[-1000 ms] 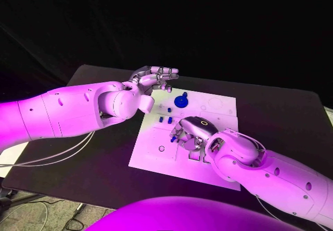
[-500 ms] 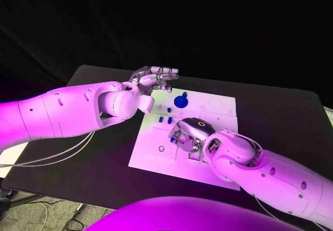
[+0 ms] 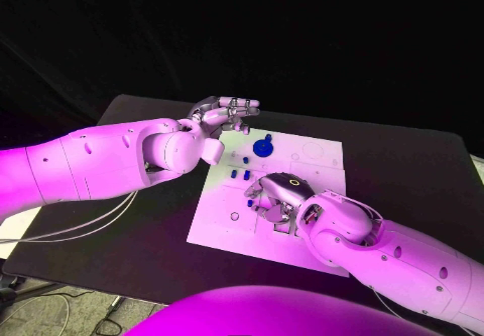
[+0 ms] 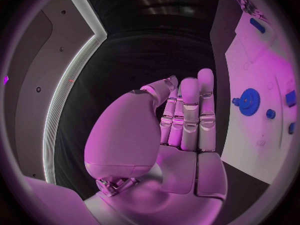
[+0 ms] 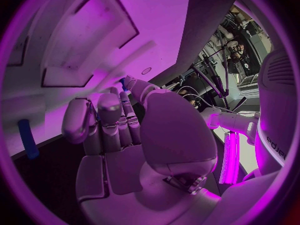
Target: Assemble the parts on the task board
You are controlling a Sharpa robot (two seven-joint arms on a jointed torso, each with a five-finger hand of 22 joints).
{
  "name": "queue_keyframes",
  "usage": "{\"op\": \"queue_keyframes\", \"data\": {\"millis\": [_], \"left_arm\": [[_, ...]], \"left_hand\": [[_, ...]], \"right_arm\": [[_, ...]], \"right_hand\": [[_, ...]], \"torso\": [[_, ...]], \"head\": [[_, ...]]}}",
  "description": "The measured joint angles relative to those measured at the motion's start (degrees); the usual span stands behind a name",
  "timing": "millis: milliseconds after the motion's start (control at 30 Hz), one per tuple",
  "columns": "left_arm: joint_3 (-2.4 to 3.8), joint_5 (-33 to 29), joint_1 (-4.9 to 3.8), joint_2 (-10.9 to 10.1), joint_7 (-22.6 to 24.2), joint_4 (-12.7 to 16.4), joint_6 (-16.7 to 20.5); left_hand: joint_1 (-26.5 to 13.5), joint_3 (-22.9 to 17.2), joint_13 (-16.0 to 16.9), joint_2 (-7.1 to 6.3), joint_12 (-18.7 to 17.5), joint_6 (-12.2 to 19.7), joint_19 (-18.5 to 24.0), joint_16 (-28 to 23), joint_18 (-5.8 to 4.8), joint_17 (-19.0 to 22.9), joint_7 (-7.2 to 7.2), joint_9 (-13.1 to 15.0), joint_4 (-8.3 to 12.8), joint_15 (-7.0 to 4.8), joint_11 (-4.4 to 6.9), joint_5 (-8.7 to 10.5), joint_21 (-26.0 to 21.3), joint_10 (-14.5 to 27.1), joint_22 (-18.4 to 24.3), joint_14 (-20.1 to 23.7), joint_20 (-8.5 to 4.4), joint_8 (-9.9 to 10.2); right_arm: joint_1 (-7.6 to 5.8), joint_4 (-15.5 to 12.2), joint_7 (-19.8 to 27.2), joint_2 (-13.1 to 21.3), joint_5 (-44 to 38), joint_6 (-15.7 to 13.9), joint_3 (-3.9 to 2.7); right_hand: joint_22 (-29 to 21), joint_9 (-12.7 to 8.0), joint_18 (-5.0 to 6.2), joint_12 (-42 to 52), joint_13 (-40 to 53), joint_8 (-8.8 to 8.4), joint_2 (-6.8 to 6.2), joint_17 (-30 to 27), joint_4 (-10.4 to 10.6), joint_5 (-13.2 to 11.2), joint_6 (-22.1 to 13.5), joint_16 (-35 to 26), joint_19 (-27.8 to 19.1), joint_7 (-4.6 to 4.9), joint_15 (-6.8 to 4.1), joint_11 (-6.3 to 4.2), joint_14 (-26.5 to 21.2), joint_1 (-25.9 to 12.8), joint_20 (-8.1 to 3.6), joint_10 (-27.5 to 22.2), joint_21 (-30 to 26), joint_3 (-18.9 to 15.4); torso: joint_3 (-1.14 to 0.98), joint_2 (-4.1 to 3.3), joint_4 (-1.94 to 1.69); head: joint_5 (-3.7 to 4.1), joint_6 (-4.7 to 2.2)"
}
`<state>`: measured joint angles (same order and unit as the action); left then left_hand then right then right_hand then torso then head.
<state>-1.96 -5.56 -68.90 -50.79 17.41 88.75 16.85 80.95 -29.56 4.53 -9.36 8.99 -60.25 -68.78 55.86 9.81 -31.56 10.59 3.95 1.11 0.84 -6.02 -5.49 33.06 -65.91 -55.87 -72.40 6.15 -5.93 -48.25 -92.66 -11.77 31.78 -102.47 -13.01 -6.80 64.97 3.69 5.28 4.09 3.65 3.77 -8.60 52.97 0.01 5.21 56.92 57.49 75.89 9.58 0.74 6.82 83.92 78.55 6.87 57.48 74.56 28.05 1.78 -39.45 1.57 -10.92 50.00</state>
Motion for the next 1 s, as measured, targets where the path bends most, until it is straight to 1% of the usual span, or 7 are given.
{"op": "queue_keyframes", "data": {"millis": [133,367,467,567,667,900,1000], "left_arm": [[0.0,0.0,0.0,0.0,0.0,0.0,0.0],[-0.02,0.0,0.02,-0.3,-0.1,-0.1,-0.1],[-0.03,0.0,0.03,-0.5,-0.1,-0.1,-0.1],[-0.04,0.0,0.03,-0.5,-0.2,0.0,-0.1],[-0.07,0.0,0.04,-0.5,-0.2,0.0,-0.2],[-0.09,0.0,0.06,-0.5,-0.2,0.0,-0.3],[-0.11,0.0,0.09,-0.5,-0.2,0.0,-0.3]], "left_hand": [[0.0,0.0,0.0,0.0,0.0,0.0,0.0,0.0,0.0,0.0,0.0,0.0,0.0,0.0,0.0,0.0,0.0,0.0,0.0,0.0,0.0,0.0],[0.0,0.0,0.0,0.0,0.0,0.0,0.0,0.0,0.0,0.0,0.0,0.0,0.0,0.01,0.0,0.0,0.0,0.0,0.0,0.0,0.0,0.0],[0.0,0.0,0.0,0.0,0.0,0.0,0.0,0.0,-0.01,0.0,0.0,0.0,0.0,0.01,0.0,0.0,0.0,0.0,0.0,0.0,0.0,0.0],[0.0,0.0,0.0,0.0,0.0,0.0,0.0,0.0,0.0,0.0,0.0,0.0,0.0,0.01,0.0,0.0,0.0,0.0,0.0,0.0,0.0,0.0],[0.0,0.0,0.0,0.0,0.0,0.0,0.0,0.0,0.0,0.0,0.0,0.0,0.0,0.02,0.0,0.0,0.0,0.0,0.0,0.0,0.0,0.0],[0.0,0.2,0.0,0.0,0.0,0.2,0.0,0.0,0.0,0.2,-0.19,0.0,-0.2,0.03,-0.2,0.0,-0.2,0.2,0.1,0.0,0.0,0.0],[0.0,0.2,0.0,0.0,0.0,0.2,0.0,0.0,0.0,0.2,-0.19,0.0,-0.2,0.02,-0.2,0.0,-0.2,0.2,0.0,0.0,0.0,0.0]], "right_arm": [[0.07,-2.1,0.0,2.2,0.0,-1.5,-0.23],[-0.12,-7.7,-0.1,9.2,0.8,-3.8,-3.01],[-0.69,-8.8,-0.5,12.1,1.3,-4.1,-3.92],[-1.5,-9.0,-1.1,14.4,1.6,-4.1,-4.5],[-2.05,-8.3,-1.8,15.9,1.6,-3.9,-4.77],[-2.38,-6.3,-3.3,16.8,0.8,-2.4,-4.89],[-2.42,-5.4,-3.7,16.5,0.3,-1.8,-4.9]], "right_hand": [[0.1,0.2,0.0,1.2,0.2,0.0,0.0,-0.3,-0.2,0.9,0.8,-0.2,0.0,0.1,0.0,-0.36,0.0,0.0,0.0,1.2,0.0,-0.2],[0.4,0.3,0.0,2.2,0.1,-0.01,0.22,-0.6,-0.5,1.2,1.8,-0.2,0.0,-0.09,0.0,-0.6,0.0,-0.2,0.0,2.2,0.0,-0.5],[0.4,0.3,0.01,2.2,0.1,-0.01,-0.58,-0.8,-0.2,1.2,1.8,-0.2,0.0,-0.11,0.0,-0.73,0.0,-1.0,0.0,2.4,0.0,-1.4],[0.3,0.1,0.0,2.2,0.0,-0.01,-1.08,-1.1,-0.1,1.7,1.0,-0.5,0.2,-1.66,-0.16,-1.45,-0.1,-1.5,-0.45,1.0,0.0,-3.3],[0.2,0.1,0.01,2.2,0.0,-0.01,-1.06,-1.5,0.0,1.7,0.5,-0.6,0.2,-2.14,-1.58,-2.26,0.1,-1.5,-1.66,0.0,-0.2,-5.3],[0.1,0.1,0.0,2.2,0.0,-0.01,-1.27,-1.7,0.4,1.1,0.5,-0.7,0.2,-2.61,-1.98,-2.56,0.1,-1.2,-2.06,-1.1,-0.2,-7.7],[0.1,0.1,0.0,2.2,0.0,-0.01,-0.59,-1.7,0.2,1.1,0.6,-0.7,0.2,-2.63,-1.98,-2.56,0.1,-0.6,-2.06,-1.1,-0.2,-7.8]], "torso": [[-0.03,0.03,0.07],[-0.06,0.11,0.29],[-0.08,0.16,0.5],[-0.15,0.22,0.77],[-0.18,0.28,1.02],[-0.26,0.32,1.2],[-0.23,0.35,1.21]], "head": [[0.05,0.0],[0.51,-0.32],[0.72,-0.59],[0.94,-0.89],[1.14,-1.19],[1.35,-1.51],[1.52,-1.57]]}}
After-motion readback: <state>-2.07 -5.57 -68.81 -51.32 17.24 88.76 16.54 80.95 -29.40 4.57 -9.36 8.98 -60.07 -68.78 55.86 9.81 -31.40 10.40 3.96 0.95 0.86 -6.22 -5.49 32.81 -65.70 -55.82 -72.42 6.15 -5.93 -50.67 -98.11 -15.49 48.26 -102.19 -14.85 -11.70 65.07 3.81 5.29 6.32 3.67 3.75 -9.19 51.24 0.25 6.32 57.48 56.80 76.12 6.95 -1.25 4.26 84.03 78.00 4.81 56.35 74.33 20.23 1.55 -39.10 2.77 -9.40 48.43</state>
